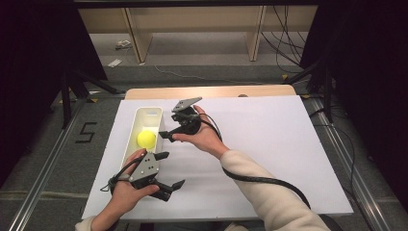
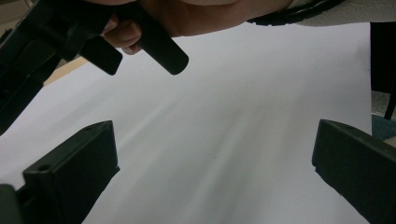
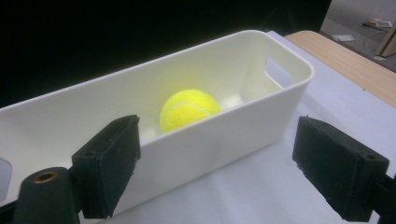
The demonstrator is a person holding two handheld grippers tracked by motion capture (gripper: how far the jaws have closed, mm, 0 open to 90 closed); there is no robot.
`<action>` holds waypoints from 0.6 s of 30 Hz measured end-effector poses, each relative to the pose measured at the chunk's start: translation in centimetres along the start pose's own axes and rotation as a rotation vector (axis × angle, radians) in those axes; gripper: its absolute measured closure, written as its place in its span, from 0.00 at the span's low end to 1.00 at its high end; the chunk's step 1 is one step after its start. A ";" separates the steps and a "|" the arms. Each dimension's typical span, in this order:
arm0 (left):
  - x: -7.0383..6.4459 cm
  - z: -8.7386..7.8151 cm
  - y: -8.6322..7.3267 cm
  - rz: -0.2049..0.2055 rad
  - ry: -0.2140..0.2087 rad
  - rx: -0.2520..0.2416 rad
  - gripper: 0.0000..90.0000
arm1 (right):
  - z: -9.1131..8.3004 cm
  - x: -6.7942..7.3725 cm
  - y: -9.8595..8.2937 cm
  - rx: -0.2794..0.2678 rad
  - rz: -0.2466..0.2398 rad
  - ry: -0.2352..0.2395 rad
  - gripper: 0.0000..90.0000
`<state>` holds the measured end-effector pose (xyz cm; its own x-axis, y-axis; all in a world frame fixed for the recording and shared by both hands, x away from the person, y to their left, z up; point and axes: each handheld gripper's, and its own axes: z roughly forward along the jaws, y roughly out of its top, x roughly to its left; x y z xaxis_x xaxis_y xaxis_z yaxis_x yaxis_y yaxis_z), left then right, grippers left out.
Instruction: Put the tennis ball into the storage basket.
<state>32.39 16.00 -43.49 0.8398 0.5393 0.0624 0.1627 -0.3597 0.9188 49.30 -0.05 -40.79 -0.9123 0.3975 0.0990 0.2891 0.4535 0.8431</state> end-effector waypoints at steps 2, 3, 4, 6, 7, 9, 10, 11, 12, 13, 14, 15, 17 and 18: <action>0.0 0.0 0.0 0.000 0.000 0.000 0.00 | -0.4 -0.1 -0.2 -0.008 0.001 -0.006 0.17; 0.0 0.0 0.0 0.000 0.000 0.000 0.00 | -0.5 -0.2 -0.3 -0.008 0.003 -0.008 0.17; 0.0 0.0 0.0 0.000 0.001 0.000 0.00 | -0.7 -0.3 -0.4 -0.010 0.005 -0.011 0.17; 0.0 0.0 0.0 0.000 0.001 0.000 0.00 | -1.0 -0.4 -0.6 -0.008 0.008 -0.014 0.17; 0.0 0.0 0.0 0.000 0.001 0.000 0.00 | -1.1 -0.4 -0.7 -0.008 0.011 -0.016 0.17; 0.0 0.0 0.0 0.000 0.001 0.001 0.00 | -1.3 -0.5 -0.8 -0.011 0.015 -0.018 0.17; 0.0 0.0 0.0 0.000 0.001 0.001 0.00 | -1.4 -0.5 -0.9 -0.014 0.016 -0.018 0.17; 0.0 0.0 0.0 0.000 0.001 0.001 0.00 | -1.5 -0.5 -1.0 -0.012 0.017 -0.019 0.17; 0.0 0.0 0.0 0.000 0.001 0.001 0.00 | -1.6 -0.5 -1.0 -0.009 0.015 -0.017 0.17; 0.0 0.0 0.0 0.000 0.002 0.001 0.00 | -1.7 -0.5 -1.1 -0.010 0.012 -0.018 0.17; 0.0 0.0 0.0 0.000 0.002 0.001 0.00 | -1.8 -0.5 -1.1 -0.009 0.014 -0.019 0.17; 0.0 0.0 0.0 0.000 0.002 0.001 0.00 | -1.9 -0.5 -1.2 -0.006 0.014 -0.017 0.17; 0.0 0.0 0.0 0.001 0.002 0.002 0.00 | -2.1 -0.5 -1.3 -0.011 0.016 -0.020 0.17; 0.0 -0.1 0.0 0.001 0.002 0.001 0.00 | -2.2 -0.5 -1.3 -0.014 0.016 -0.021 0.17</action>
<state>32.37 16.06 -43.48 0.8388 0.5407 0.0640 0.1627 -0.3611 0.9182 48.70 -2.62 -40.80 -0.9012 0.4213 0.1019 0.2997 0.4359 0.8486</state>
